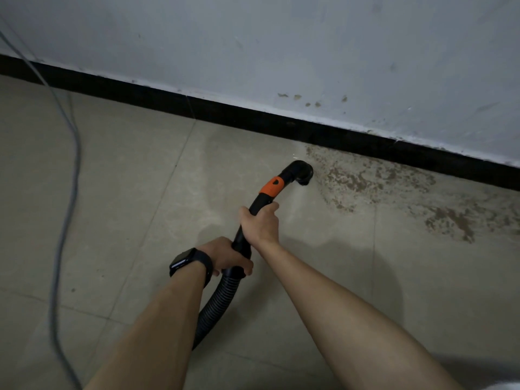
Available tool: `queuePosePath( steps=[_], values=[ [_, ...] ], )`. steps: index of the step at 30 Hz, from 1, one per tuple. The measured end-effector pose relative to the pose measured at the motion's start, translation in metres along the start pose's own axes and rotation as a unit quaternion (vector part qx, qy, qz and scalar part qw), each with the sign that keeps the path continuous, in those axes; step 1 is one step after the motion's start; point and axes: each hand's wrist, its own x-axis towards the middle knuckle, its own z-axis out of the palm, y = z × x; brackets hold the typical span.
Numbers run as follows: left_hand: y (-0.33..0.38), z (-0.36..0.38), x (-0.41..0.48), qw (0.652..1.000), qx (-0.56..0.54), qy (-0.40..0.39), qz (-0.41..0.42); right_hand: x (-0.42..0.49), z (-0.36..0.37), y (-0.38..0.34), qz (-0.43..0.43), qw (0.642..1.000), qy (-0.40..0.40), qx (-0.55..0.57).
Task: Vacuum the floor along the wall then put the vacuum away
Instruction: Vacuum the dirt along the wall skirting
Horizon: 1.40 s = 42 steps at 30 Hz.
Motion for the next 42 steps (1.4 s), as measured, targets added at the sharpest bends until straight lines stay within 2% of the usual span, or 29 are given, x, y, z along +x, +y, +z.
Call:
queuePosePath(
  steps=[15,23,30,38,42],
  values=[
    [0.039,-0.008,0.024,0.992,-0.089,0.065,0.056,0.052,-0.03,-0.03,0.005,0.999,-0.037,-0.02],
    [0.057,-0.011,0.028,0.987,-0.133,0.063,0.064,0.061,-0.044,-0.046,-0.008,0.997,-0.046,-0.062],
    [0.067,-0.002,0.03,0.992,-0.101,0.031,0.066,0.061,-0.055,-0.036,-0.009,0.996,-0.021,-0.082],
    [0.073,0.006,0.027,0.995,-0.058,0.052,0.067,0.058,-0.067,-0.027,-0.003,0.999,-0.023,-0.024],
    [0.061,0.0,0.021,0.997,-0.036,0.036,0.052,0.047,-0.057,-0.025,-0.002,1.0,-0.025,-0.006]
  ],
)
